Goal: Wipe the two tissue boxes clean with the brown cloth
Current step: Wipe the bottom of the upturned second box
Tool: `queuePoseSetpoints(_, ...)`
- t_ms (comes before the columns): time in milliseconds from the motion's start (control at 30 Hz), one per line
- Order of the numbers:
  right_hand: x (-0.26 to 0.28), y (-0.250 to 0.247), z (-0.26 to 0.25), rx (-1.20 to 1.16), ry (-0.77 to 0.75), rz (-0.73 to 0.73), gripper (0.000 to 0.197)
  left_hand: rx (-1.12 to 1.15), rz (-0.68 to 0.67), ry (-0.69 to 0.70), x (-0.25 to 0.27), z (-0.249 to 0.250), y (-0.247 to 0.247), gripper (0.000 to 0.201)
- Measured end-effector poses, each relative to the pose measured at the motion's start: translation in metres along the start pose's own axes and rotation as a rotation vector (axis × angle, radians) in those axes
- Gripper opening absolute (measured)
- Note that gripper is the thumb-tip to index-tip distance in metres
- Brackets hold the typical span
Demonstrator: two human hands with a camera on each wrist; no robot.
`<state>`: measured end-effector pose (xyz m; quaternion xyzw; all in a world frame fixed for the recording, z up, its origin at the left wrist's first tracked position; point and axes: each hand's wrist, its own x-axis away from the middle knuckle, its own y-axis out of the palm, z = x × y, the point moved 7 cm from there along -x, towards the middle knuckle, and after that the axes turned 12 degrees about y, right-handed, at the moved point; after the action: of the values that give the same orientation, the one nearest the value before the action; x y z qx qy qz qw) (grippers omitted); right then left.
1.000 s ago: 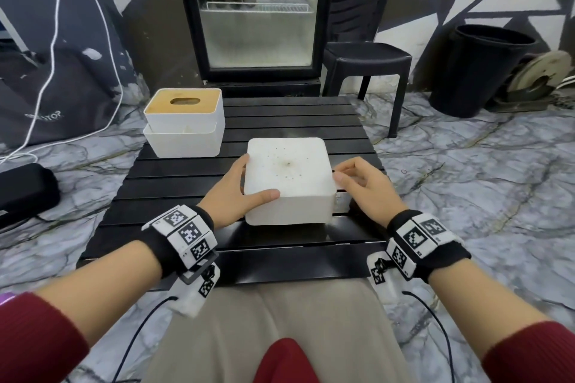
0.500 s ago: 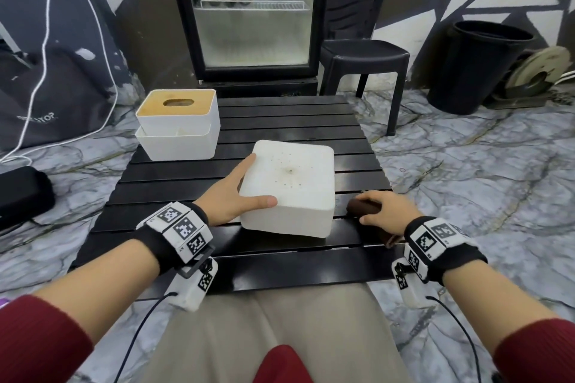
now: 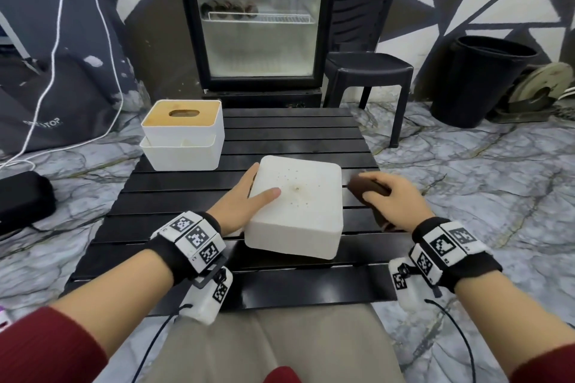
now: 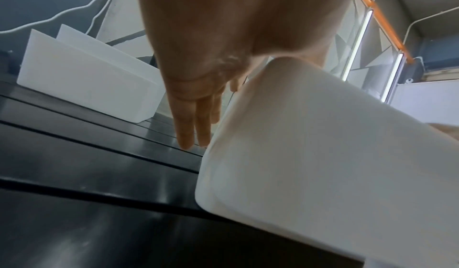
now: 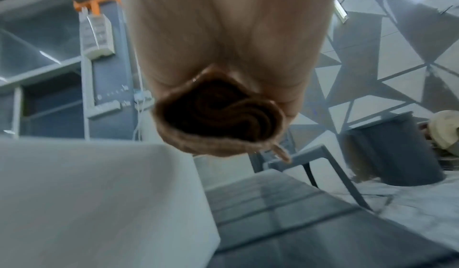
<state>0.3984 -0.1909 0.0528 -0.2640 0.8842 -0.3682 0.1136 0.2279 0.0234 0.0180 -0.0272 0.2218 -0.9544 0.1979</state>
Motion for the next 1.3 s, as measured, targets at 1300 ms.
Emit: queuePoseSetpoints(1300,-0.034,0.035,-0.05,0.085,-0.254,0.068,0.026,-0.156,0.094,-0.089,-0.03,-0.003,0.003,0.059)
